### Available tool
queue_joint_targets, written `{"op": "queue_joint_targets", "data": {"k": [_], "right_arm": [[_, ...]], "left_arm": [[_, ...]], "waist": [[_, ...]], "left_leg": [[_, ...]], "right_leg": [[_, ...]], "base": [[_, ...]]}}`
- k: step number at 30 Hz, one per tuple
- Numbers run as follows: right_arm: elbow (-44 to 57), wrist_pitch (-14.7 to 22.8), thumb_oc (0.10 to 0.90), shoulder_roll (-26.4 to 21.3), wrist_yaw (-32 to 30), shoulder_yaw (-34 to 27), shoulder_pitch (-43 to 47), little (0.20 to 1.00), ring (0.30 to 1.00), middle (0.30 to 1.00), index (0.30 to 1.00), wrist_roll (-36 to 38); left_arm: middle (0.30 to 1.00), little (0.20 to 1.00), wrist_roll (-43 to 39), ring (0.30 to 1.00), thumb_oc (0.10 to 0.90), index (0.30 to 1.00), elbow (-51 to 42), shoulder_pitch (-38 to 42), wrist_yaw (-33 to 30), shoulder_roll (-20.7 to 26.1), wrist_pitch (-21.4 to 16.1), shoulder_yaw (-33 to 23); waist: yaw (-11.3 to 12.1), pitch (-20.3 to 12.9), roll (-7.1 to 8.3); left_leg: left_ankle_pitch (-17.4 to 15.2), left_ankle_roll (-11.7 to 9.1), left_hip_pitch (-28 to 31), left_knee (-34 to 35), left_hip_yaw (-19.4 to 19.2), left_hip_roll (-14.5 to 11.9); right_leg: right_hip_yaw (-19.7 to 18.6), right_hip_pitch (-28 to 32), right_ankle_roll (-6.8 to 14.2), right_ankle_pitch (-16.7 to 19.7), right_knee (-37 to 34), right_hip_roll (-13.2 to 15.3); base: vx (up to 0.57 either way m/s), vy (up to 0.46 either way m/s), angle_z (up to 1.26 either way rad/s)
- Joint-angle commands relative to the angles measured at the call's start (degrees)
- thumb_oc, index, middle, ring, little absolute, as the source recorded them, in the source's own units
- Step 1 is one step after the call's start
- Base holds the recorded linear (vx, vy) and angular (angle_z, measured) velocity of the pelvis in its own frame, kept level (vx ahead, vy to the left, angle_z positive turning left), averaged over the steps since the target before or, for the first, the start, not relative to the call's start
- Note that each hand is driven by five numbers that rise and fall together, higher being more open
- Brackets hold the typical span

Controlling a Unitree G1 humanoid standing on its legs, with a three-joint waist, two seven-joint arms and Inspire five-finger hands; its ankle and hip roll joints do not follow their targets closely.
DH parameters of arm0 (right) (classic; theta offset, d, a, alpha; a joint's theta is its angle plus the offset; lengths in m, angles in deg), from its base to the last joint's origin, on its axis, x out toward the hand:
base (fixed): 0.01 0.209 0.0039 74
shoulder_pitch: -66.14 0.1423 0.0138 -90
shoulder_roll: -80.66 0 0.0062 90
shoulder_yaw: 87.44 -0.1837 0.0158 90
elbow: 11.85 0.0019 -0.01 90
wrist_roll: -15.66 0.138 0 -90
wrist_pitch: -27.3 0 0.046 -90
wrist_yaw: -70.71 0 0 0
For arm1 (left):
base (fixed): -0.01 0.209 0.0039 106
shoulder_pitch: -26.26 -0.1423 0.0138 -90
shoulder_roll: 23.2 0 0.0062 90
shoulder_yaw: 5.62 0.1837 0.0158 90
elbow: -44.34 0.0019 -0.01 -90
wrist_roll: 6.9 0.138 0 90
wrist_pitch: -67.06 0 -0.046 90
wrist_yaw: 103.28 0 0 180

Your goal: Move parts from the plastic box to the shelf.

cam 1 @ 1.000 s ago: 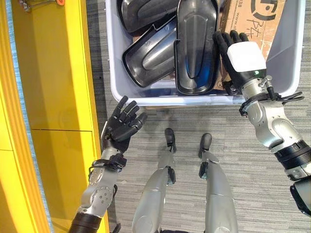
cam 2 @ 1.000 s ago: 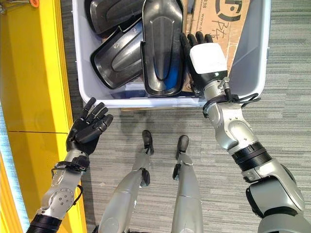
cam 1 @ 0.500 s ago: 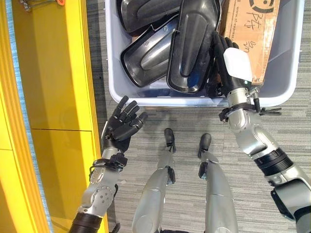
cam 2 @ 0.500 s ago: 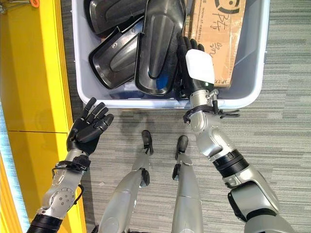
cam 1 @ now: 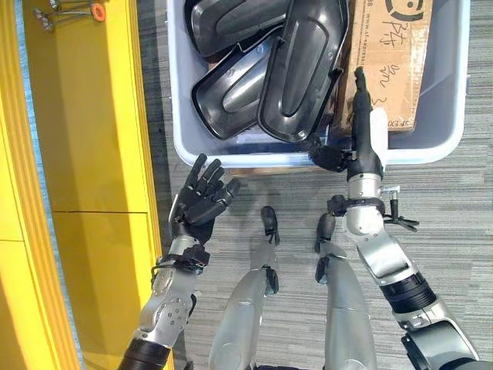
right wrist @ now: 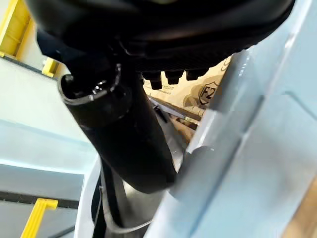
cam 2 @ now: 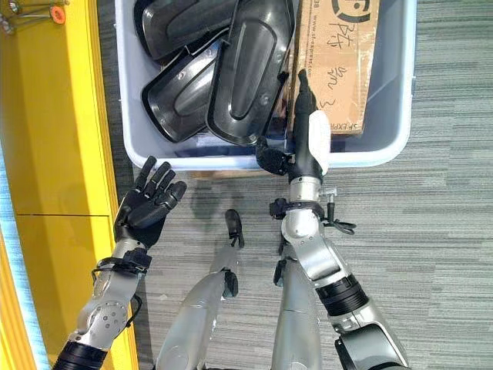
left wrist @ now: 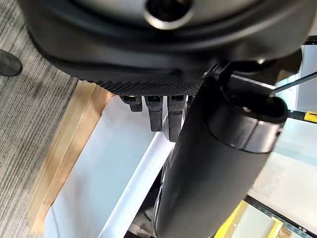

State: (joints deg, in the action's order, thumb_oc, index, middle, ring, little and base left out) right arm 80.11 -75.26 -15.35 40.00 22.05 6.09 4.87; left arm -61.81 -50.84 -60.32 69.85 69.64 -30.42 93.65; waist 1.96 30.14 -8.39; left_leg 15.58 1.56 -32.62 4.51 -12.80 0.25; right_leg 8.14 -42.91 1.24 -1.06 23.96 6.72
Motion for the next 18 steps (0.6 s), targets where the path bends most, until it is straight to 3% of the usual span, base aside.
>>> {"op": "queue_joint_targets", "data": {"k": [1, 6, 13, 18], "right_arm": [[4.8, 5.9, 0.900, 0.0, -0.6, 0.6, 4.1, 1.000, 1.000, 1.000, 1.000, -4.2], [4.8, 5.8, 0.900, -0.1, 2.4, 2.3, 5.8, 1.000, 1.000, 1.000, 1.000, -8.8], [3.7, 2.1, 0.900, -2.1, 9.0, 6.2, 10.8, 1.000, 1.000, 1.000, 1.000, -18.5], [2.2, 1.1, 0.900, -3.4, 10.1, 7.3, 13.9, 1.000, 1.000, 1.000, 1.000, -19.3]], "left_arm": [[1.000, 1.000, 0.9, 1.000, 0.900, 1.000, -5.1, 2.4, 2.8, -1.8, -0.3, 2.8], [1.000, 1.000, 1.1, 1.000, 0.900, 1.000, -5.1, 2.7, 3.0, -1.7, -0.5, 2.9], [1.000, 1.000, 1.1, 1.000, 0.900, 1.000, -5.0, 3.4, 3.8, -1.1, 1.1, 2.5], [1.000, 1.000, 1.0, 1.000, 0.900, 1.000, -5.1, 3.4, 4.1, -0.6, 2.3, 2.1]], "waist": [[-1.7, -0.3, -1.61], [-1.3, -0.3, -1.79], [0.0, -0.3, -1.73], [0.8, -0.3, -1.34]], "left_leg": [[-7.6, -3.1, 2.8, -4.6, 1.4, 2.0], [-7.5, -3.1, 3.5, -4.6, 1.7, 2.2], [-7.3, -3.1, 3.9, -4.4, 2.1, 2.1], [-7.2, -3.1, 3.9, -4.4, 2.5, 2.0]], "right_leg": [[-3.0, 6.1, 3.8, 4.6, -11.8, -2.3], [-2.9, 6.7, 3.6, 4.5, -11.7, -2.3], [-2.2, 7.5, 3.6, 4.5, -11.9, -2.1], [-1.6, 7.8, 3.7, 4.6, -11.9, -2.0]], "base": [[0.00, 0.000, 0.00], [0.00, 0.000, 0.00], [0.00, -0.010, 0.00], [0.00, -0.014, 0.01]]}}
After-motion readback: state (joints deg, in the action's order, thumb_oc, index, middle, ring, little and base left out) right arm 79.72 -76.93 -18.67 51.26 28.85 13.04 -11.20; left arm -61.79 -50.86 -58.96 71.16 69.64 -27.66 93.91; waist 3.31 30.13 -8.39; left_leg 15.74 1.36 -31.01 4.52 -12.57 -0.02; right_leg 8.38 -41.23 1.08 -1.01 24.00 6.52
